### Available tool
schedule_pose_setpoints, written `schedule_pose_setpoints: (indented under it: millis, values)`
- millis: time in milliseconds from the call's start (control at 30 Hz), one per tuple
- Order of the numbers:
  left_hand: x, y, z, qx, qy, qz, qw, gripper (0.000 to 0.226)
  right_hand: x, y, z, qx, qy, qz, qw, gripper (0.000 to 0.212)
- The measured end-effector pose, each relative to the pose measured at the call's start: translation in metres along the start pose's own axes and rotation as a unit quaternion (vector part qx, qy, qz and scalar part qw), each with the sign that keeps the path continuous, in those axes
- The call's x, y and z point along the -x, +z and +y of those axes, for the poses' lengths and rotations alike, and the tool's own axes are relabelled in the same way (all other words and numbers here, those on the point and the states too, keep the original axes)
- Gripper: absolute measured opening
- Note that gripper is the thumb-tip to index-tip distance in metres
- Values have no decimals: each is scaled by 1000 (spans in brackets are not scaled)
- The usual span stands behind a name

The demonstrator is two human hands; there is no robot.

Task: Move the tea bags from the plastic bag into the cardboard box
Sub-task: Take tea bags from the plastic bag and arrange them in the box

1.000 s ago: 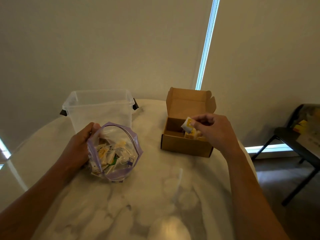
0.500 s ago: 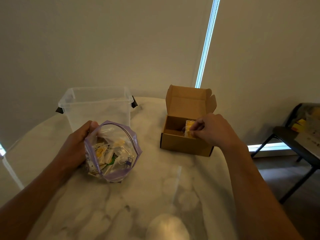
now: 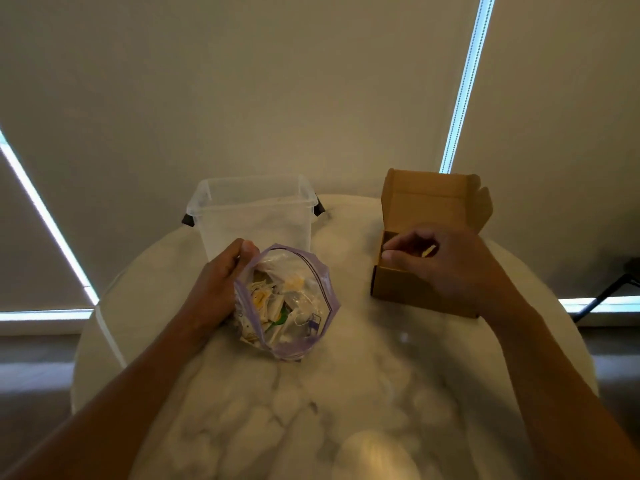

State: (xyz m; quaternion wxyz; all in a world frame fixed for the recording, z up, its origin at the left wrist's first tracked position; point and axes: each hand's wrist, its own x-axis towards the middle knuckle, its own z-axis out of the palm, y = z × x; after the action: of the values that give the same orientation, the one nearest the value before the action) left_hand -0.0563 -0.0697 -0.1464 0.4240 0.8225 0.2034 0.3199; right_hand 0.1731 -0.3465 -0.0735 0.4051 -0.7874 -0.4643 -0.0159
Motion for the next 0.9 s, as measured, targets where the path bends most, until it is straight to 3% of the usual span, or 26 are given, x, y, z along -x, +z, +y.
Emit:
schedule_pose_setpoints:
  millis: [167, 267, 367, 467, 567, 667, 900]
  values:
    - [1, -1, 3, 4, 21, -6, 1000, 22, 13, 38, -64, -41, -143, -133, 980, 20]
    - [4, 0, 12, 30, 9, 0, 1000, 47, 16, 69, -90, -11, -224, -183, 957, 21]
    - [4, 0, 14, 55, -2, -6, 998, 66, 10, 104, -106, 107, -282, -177, 937, 23]
    - [3, -1, 10, 78, 8, -19, 997, 58, 3, 131, -102, 206, -274, -165, 925, 27]
    - [3, 0, 8, 69, 3, -24, 997, 54, 4, 132, -94, 190, -279, -148, 929, 19]
    - [2, 1, 8, 56, 8, -29, 998, 53, 6, 123, -87, 169, -271, -138, 938, 27]
    - [4, 3, 10, 34, -2, -37, 999, 52, 14, 90, -67, -37, -190, -125, 973, 23]
